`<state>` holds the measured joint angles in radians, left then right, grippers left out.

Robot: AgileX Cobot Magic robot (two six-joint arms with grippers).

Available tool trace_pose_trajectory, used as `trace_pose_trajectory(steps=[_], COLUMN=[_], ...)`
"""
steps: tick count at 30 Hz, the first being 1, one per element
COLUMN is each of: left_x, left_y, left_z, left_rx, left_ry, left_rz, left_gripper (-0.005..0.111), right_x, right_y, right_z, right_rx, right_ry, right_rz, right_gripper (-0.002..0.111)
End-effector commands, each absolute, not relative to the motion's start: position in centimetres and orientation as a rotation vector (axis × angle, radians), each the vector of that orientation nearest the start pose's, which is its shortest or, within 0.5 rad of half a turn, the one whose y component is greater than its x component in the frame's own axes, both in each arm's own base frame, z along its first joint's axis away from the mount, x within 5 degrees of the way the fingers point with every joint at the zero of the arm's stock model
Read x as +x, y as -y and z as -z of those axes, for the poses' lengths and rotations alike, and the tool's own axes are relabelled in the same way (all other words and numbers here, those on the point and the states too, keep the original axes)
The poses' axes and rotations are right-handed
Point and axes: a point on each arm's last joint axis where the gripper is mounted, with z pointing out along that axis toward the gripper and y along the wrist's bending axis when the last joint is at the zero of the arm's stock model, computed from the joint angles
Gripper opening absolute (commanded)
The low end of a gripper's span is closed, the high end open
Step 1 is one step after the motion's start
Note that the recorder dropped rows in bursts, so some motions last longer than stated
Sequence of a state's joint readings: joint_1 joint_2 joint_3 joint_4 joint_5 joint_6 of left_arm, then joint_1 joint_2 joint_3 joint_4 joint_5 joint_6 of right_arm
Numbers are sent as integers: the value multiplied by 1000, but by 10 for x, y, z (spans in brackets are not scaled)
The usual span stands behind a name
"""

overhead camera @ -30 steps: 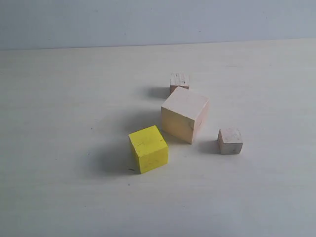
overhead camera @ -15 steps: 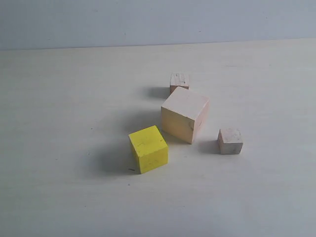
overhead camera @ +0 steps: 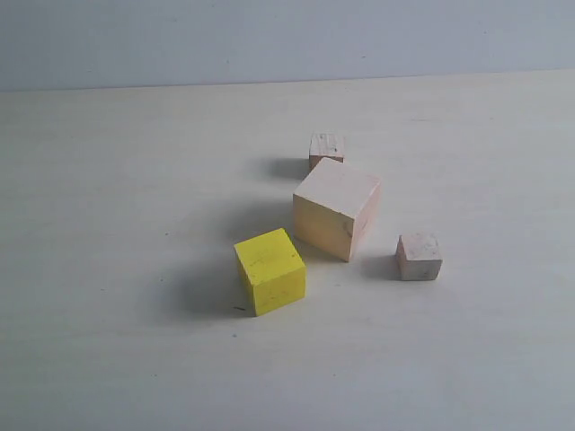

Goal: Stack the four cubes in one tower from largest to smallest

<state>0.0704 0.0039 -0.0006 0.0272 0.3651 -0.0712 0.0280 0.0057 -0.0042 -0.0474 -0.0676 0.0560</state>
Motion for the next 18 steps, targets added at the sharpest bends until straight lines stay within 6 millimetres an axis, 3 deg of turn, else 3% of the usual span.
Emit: trace_pose_trajectory(steps=[1,6,12,18], left_x=[53,53,53,53], left_y=[-5,-5,-5,-5], left_z=[-181,-181,-181,-181], left_rx=[-112,-112,-112,-112], left_ry=[-1835,-1835,-1835,-1835], left_rz=[-30,-30,-30,-30], left_gripper=[0,0,0,0], right_x=[53,49,45,65], right_y=[-2,-2,-1,-2], right_z=[-231,-246,-297,-338], right_rx=[-22,41,62,26], right_ry=[-1287,-1241,-1356,-1538], right_rz=[-30,-118,-110,-67], right_gripper=[0,0,0,0])
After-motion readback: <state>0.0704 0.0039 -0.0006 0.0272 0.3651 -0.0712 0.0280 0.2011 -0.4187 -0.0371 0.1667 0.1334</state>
